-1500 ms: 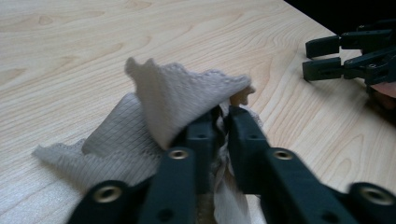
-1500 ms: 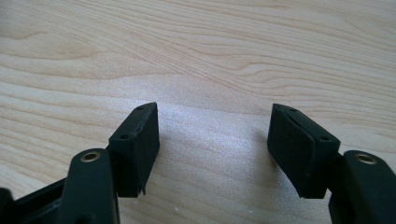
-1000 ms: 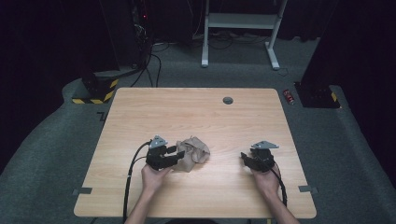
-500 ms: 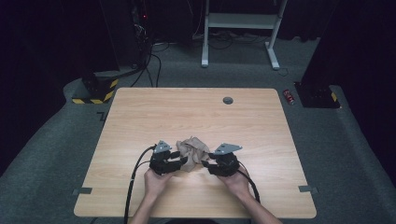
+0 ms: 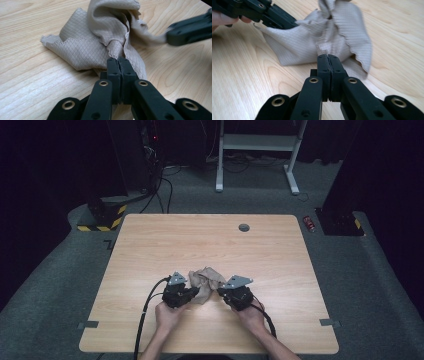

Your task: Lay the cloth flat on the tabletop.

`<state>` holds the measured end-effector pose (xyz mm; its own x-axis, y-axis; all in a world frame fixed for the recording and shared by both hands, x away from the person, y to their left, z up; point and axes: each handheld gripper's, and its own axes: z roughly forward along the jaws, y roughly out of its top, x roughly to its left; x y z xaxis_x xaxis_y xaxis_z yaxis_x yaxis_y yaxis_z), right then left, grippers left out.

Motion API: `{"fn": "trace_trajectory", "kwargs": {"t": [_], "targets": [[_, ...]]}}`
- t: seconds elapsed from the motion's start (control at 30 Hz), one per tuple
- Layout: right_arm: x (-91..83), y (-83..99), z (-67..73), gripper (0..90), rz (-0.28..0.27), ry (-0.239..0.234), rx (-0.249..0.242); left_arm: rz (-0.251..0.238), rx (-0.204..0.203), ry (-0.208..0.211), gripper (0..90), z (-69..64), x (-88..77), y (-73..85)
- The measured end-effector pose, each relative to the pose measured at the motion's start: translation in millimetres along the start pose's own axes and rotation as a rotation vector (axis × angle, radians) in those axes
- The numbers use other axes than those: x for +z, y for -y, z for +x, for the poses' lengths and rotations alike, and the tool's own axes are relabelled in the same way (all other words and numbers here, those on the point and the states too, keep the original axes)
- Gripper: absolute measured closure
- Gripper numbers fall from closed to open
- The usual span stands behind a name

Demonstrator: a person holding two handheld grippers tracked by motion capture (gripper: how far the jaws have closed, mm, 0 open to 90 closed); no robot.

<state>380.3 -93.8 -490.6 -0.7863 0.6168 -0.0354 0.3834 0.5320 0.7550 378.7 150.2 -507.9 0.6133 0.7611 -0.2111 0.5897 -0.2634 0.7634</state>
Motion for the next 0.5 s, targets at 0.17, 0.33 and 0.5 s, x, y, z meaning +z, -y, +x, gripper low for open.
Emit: {"fn": "trace_trajectory", "kwargs": {"t": [0.17, 0.33, 0.5], "targets": [[-17.9, 9.2, -11.5, 88.9, -0.009, 0.025, -0.007, -0.011, 0.003, -0.019, 88.5, 2.3, -7.4, -0.1], [-32.6, 28.7, -32.7, 88.8, 0.014, 0.08, 0.025, -0.02, -0.013, -0.036, 88.5, 8.5, -14.9, 0.7], [-41.3, 41.5, -45.7, 75.2, 0.033, 0.063, 0.078, -0.028, -0.032, -0.028, 84.3, 10.0, -17.9, 0.6]]}}
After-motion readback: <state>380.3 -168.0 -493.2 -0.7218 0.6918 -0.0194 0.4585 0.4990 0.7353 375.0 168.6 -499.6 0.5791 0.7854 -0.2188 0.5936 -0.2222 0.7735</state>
